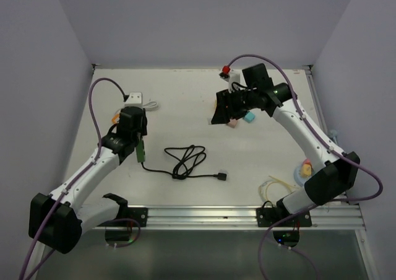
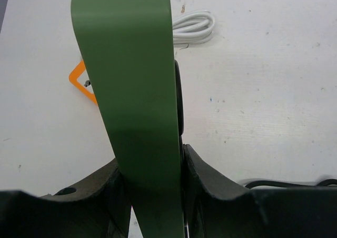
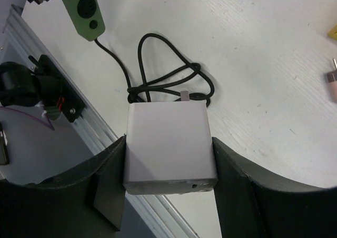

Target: Pull the plug off the socket

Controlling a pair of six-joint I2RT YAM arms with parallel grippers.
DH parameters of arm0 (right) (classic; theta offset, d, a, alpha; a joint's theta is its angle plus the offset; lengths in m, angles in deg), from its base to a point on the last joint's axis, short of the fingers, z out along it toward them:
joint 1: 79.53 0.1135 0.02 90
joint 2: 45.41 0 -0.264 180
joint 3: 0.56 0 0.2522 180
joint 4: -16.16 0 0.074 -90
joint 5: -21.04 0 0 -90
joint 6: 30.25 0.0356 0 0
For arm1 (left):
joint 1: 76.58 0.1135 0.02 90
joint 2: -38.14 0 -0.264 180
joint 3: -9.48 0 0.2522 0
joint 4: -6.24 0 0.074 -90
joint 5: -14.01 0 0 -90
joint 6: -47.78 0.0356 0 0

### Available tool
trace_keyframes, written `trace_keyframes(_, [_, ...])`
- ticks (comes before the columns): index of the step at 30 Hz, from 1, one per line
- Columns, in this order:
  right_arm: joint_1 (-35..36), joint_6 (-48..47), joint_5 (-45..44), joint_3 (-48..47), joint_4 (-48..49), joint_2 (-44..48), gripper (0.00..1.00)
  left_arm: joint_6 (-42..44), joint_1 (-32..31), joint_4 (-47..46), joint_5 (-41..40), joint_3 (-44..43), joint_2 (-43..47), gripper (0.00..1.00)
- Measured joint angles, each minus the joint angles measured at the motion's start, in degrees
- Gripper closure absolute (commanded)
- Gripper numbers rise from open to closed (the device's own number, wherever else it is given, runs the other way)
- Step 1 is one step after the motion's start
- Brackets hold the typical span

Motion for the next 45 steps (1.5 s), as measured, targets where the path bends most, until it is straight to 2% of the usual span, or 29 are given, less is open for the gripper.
trace_keyframes(4, [0.7, 1.6, -2.5, 2.1, 0.2, 2.5, 1.0, 0.0, 0.0, 0.2, 0.9, -0.5, 0.4, 1.0])
trace_keyframes(8, [-1.7, 5.5, -7.0, 9.2, 4.0, 4.3, 1.0, -0.1, 0.0, 0.5, 3.3, -2.6, 0.3, 1.0])
trace_keyframes(17, [-5.8, 14.5, -27.1, 26.1, 13.4, 4.1, 1.0, -2.1, 0.0, 0.5, 11.4, -4.0, -2.7, 1.0])
trace_keyframes(25, [-6.2, 19.8, -40.0, 30.1, 24.7, -2.8, 0.93, -5.3, 0.0, 0.5, 19.4, -3.7, -3.9, 1.0])
trace_keyframes(27, [-6.3, 20.3, -42.3, 29.9, 27.1, -5.9, 0.89, -5.9, 0.0, 0.4, 20.7, -3.3, -3.9, 1.0])
trace_keyframes(30, [-6.3, 20.8, -44.7, 29.4, 29.9, -9.6, 0.68, -6.3, 0.0, 0.1, 21.8, -2.4, -4.1, 1.0])
trace_keyframes(31, [-6.3, 20.9, -45.4, 29.2, 30.9, -10.2, 0.54, -6.5, 0.0, 0.0, 22.1, -2.1, -4.2, 1.0])
trace_keyframes(33, [-6.3, 21.0, -45.7, 29.1, 33.0, -10.8, 0.41, -6.8, 0.1, -0.1, 22.6, -1.8, -4.6, 1.0])
trace_keyframes(34, [-6.3, 21.0, -45.8, 29.1, 33.6, -11.0, 0.31, -7.1, 0.1, -0.1, 22.7, -1.7, -5.0, 1.0])
trace_keyframes(37, [-6.3, 21.2, -45.8, 29.1, 34.5, -11.4, 0.14, -7.2, 0.7, -0.9, 23.2, -1.8, -6.5, 1.0])
trace_keyframes(40, [-6.3, 21.1, -44.9, 29.1, 34.6, -11.4, 0.06, -7.6, 2.3, -1.9, 23.9, -1.9, -9.8, 1.0])
trace_keyframes(45, [-6.3, 21.3, -42.8, 29.8, 34.5, -10.1, 0.01, -7.7, 6.4, -1.9, 25.4, -5.7, -19.3, 1.0])
